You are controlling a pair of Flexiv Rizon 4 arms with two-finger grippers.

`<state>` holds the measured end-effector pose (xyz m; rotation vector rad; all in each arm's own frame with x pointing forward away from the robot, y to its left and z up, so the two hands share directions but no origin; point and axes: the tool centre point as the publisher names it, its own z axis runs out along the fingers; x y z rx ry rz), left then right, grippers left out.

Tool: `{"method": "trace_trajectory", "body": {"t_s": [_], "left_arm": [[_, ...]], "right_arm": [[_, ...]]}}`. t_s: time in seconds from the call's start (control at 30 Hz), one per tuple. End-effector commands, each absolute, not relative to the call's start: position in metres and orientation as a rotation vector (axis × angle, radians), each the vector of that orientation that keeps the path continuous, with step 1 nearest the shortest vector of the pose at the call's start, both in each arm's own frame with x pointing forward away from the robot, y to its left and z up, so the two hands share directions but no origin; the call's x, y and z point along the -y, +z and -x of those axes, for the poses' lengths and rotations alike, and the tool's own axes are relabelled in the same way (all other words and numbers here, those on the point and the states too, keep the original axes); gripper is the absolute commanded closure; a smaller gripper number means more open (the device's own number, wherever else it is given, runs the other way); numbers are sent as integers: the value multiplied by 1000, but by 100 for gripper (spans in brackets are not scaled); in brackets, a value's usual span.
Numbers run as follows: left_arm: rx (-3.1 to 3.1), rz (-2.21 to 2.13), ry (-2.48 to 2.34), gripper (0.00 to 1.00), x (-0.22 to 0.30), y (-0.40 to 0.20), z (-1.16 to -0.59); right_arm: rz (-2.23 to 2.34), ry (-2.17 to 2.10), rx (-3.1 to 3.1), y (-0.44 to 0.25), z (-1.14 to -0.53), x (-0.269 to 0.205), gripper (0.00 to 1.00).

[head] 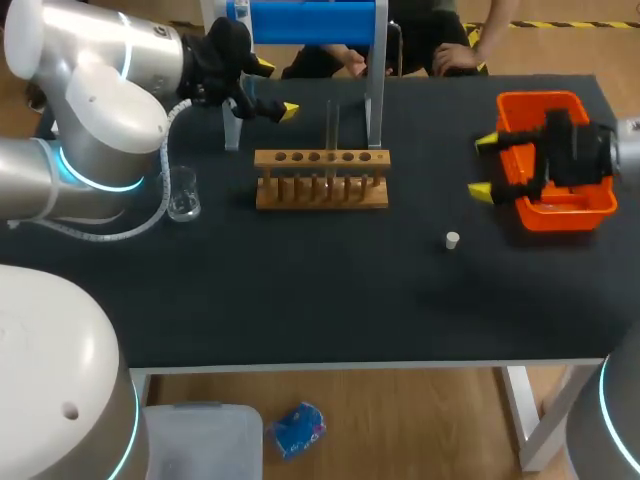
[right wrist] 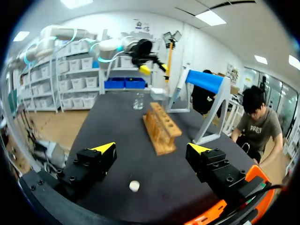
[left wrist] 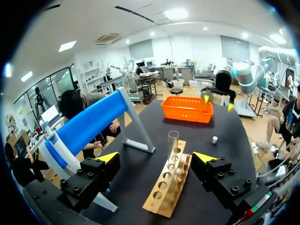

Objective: Invert the test tube, pick up the pipette, mount the tip to pipette, aspirate from beaker and dispense into the tube, eject the tip, return the pipette, and cap with the stopper.

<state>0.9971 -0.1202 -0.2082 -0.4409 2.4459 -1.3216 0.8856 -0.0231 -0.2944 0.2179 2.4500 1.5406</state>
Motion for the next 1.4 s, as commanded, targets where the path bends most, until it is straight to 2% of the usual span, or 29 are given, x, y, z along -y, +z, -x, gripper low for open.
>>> {"method": "trace_trajectory", "body": {"t_s": [0.03,0.43,0.97,1.4], "left_arm": [[-2450,440,-1321,0,120,-208,-998],[-2450,440,-1321,0,120,-208,-998],[-2450,440,-1321,0,120,-208,-998],[-2450,440,-1321,0,120,-208,-998]], "right_arm": [[-226,1519,-2446,-292,-873,26,0],[-226,1519,-2446,-292,-873,26,0],[-440,1332,-2508,-355,-847,12,0],[-458,1396,-2427,-387,-846,12,0]]}}
